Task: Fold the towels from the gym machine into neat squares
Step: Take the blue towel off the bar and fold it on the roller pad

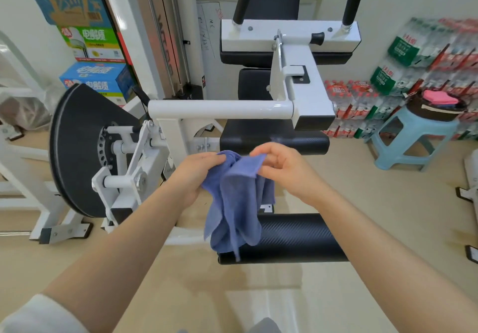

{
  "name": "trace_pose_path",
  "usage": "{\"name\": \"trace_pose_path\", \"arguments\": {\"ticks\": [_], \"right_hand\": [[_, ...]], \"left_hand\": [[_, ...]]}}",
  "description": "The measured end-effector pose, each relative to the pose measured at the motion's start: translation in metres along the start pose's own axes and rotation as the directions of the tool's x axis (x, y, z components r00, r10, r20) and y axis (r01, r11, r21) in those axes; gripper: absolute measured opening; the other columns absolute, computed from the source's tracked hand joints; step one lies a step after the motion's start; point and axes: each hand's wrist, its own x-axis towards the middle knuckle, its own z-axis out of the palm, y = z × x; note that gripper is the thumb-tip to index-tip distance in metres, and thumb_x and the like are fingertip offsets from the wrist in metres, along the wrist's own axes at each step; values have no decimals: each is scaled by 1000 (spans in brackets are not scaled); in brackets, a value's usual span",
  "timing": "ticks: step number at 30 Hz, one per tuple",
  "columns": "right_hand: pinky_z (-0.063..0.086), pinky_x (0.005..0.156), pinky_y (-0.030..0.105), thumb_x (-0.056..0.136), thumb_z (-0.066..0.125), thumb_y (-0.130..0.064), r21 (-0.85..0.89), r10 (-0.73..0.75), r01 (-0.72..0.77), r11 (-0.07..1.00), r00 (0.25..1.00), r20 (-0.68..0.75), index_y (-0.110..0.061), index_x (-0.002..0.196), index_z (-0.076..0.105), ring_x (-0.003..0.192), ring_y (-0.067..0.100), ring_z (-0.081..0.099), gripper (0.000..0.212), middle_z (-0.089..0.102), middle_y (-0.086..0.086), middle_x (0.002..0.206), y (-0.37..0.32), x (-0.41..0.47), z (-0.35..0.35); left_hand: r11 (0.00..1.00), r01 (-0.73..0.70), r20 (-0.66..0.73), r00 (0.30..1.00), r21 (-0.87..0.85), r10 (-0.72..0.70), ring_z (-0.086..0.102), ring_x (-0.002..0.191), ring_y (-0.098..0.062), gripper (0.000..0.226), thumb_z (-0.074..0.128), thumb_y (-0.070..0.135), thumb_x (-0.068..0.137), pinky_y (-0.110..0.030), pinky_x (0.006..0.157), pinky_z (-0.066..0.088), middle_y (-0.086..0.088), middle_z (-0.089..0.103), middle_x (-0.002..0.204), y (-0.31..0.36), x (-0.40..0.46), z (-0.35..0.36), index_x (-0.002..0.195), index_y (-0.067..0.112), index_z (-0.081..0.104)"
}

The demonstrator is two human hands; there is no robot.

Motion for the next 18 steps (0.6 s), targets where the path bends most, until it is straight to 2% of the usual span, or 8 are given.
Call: {"name": "trace_pose_path", "arguments": {"ticks": [2,3,5,7,10,12,15,18], "right_hand": [[52,77,33,90,55,-19,-347,-54,19,938,994,-92,-28,90,63,85,14,63,12,68,-5,86,1,0,0],[50,78,33,90,55,-24,-428,-86,37,903,992,-95,-25,90,66,85,16,60,11,66,-4,85,3,0,1],[42,80,18,90,57,-25,-430,-150,101,897,985,-82,-17,88,69,92,12,50,15,55,-6,91,3,1,2],[32,76,8,91,55,-22,-424,-207,169,890,977,-46,-14,83,65,95,9,43,15,47,-7,96,0,2,3],[32,66,17,93,51,-19,-428,-228,250,868,968,103,-7,82,61,75,7,44,19,50,-4,81,-4,2,6],[35,63,12,92,53,-20,-419,-276,313,852,950,146,-10,85,64,65,5,42,17,55,-6,73,-7,-2,12],[37,64,10,88,59,-24,-428,-330,319,846,943,51,-12,84,69,69,2,46,17,67,2,78,-5,-4,21],[43,63,27,87,61,-31,-452,-189,111,885,973,-131,-14,78,63,68,11,51,19,60,-1,71,0,-1,22]], "left_hand": [[976,64,61,997,-209,-52,62,78,-22,15,51,12,92,-34,73,48,-13,68,87,-4,-1,5,90,5,65],[957,92,127,990,-276,-59,62,82,-22,18,47,10,92,-34,76,48,-14,67,92,-6,-1,7,96,3,63],[910,127,262,965,-394,-21,62,94,-25,26,40,5,91,-36,87,48,-16,65,105,-10,-2,11,109,0,59],[873,140,295,956,-467,5,66,94,-23,28,38,4,93,-35,86,54,-14,68,107,-9,-2,16,112,1,59],[906,97,276,961,-411,22,69,75,-17,25,37,5,96,-25,66,58,-10,72,88,-6,-2,26,103,4,61],[943,66,245,969,-325,17,64,71,-17,21,41,10,95,-25,61,54,-9,68,81,-5,-5,31,95,5,61],[980,-9,270,961,-198,63,59,69,-17,22,44,11,93,-24,60,51,-9,62,72,-4,-12,38,84,4,62],[985,-17,320,945,-170,72,63,78,-17,32,42,22,96,-26,73,53,-9,66,79,-5,-17,42,87,2,66]]}}
